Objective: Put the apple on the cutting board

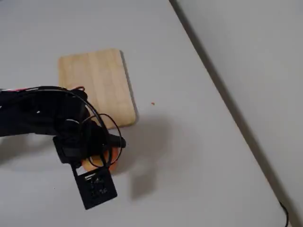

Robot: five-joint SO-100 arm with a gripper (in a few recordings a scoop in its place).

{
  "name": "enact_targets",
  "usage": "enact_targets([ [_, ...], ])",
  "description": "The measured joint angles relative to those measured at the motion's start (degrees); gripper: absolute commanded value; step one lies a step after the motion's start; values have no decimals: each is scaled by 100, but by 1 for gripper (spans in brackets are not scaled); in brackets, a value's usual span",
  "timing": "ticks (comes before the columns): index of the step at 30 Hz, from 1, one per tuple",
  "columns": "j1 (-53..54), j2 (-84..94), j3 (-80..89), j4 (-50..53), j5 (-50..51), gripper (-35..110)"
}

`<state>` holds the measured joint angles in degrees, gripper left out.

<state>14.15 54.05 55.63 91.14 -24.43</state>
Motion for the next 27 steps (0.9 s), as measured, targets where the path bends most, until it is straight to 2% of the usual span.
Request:
enact_targets([
  [3, 44, -105, -70, 0, 0, 9],
  [6, 53, -141, -70, 0, 0, 0],
  [15, 53, 26, 9, -26, 0, 0],
  [27, -220, 888, 53, 510, 105, 0],
])
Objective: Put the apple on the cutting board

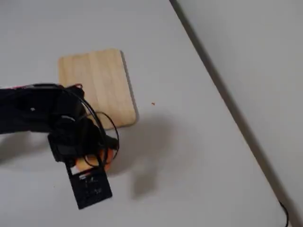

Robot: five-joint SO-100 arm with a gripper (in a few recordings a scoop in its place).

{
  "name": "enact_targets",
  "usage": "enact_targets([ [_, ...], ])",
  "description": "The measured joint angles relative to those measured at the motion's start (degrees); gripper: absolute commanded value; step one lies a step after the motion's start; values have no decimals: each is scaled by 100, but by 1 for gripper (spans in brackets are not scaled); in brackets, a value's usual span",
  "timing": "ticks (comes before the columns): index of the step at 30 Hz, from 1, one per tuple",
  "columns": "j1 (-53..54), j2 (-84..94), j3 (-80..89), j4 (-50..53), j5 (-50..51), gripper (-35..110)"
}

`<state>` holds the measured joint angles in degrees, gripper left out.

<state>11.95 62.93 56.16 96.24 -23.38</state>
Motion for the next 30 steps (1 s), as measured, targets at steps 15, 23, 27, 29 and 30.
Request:
enact_targets([
  [15, -2347, 1397, 0, 97, 1099, 0],
  [23, -3384, 1327, 0, -167, 1573, 0],
  [27, -3568, 1169, 0, -334, 1696, 0],
  [29, -3656, 1099, 0, -431, 1758, 0],
  [30, -3700, 1072, 0, -483, 1767, 0],
])
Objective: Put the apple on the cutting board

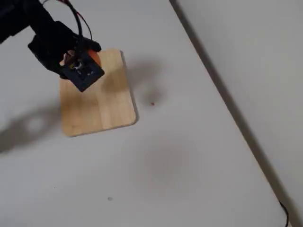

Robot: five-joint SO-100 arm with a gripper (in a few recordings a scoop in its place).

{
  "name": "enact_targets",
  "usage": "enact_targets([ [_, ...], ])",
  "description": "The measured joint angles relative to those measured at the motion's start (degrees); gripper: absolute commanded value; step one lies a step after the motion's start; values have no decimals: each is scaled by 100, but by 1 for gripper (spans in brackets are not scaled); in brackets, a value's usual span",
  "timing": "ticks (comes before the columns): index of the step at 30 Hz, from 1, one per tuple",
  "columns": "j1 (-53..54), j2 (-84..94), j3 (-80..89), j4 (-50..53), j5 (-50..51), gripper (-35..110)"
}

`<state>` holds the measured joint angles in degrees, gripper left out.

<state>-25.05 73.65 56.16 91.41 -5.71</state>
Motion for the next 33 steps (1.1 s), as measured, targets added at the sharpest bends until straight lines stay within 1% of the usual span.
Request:
enact_targets([
  [8, -264, -677, 0, -369, 141, 0],
  [17, -290, -1318, 0, -721, 255, 0],
  [25, -387, -1529, -18, -844, 387, 1],
  [30, -422, -1573, -26, -844, 387, 14],
  [33, -422, -1582, -26, -844, 387, 25],
])
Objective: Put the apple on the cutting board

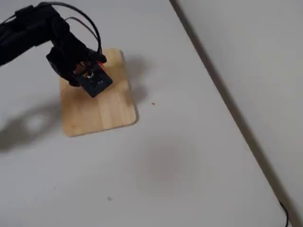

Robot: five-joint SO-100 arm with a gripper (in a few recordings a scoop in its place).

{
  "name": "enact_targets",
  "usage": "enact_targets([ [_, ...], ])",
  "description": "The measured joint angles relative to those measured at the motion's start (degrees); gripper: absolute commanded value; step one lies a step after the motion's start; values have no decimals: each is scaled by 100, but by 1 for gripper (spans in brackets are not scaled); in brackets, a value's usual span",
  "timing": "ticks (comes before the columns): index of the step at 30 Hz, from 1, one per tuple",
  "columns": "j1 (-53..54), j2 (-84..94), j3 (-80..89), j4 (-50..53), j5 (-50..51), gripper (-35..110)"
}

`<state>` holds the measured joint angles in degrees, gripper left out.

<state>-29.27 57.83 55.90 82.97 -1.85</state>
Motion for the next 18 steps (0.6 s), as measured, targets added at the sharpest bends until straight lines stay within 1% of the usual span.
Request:
enact_targets([
  [3, 0, 0, -9, 18, 0, 42],
  [6, -18, -9, -9, 70, 0, 51],
  [8, -18, -18, -9, 132, -9, 62],
  [10, -53, -26, 9, 211, -62, 68],
  [13, -114, -35, 9, 369, -149, 72],
  [18, -123, -35, 9, 492, -246, 73],
])
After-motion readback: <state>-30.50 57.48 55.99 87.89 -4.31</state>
